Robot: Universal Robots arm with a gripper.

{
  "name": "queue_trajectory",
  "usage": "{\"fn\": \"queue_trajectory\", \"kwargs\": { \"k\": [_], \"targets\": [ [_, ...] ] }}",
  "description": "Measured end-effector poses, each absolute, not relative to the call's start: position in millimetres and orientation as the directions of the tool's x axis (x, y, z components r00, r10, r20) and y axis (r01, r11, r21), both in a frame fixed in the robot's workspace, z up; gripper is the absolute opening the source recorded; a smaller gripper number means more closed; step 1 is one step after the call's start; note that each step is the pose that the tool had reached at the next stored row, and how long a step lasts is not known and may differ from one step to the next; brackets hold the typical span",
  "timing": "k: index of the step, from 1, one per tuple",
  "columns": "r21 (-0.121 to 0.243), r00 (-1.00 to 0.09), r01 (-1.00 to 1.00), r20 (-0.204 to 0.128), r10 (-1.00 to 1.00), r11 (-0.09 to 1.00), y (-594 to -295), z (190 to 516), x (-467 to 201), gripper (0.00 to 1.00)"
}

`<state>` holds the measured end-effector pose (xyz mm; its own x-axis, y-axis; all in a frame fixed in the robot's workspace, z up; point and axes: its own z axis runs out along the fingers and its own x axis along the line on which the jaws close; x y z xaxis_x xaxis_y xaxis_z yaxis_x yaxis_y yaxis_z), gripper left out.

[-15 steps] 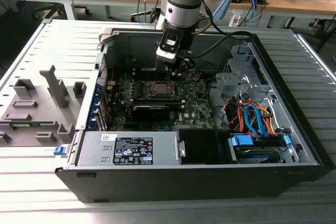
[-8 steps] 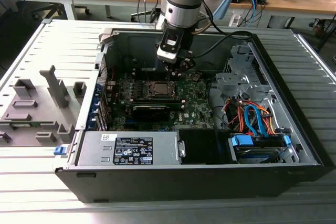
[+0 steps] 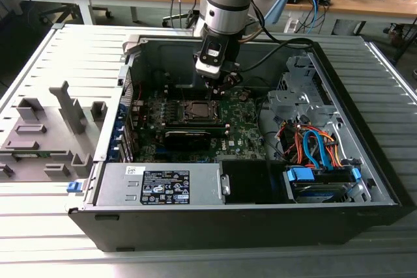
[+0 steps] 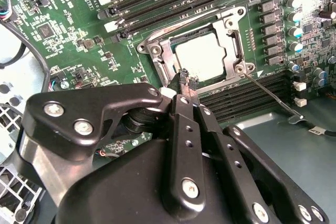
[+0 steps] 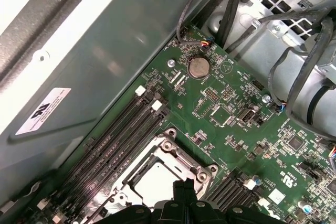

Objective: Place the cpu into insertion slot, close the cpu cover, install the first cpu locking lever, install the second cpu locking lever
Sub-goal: 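Install the first cpu locking lever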

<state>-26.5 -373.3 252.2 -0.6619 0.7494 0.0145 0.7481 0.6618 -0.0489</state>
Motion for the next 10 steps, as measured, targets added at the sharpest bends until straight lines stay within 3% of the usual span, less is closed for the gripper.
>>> {"fn": "queue_trajectory", "kwargs": {
  "k": [10],
  "targets": [
    [-0.049, -0.676, 0.735, 0.015, 0.737, 0.676, -373.3, 252.2, -26.5, 0.11]
  ]
}}
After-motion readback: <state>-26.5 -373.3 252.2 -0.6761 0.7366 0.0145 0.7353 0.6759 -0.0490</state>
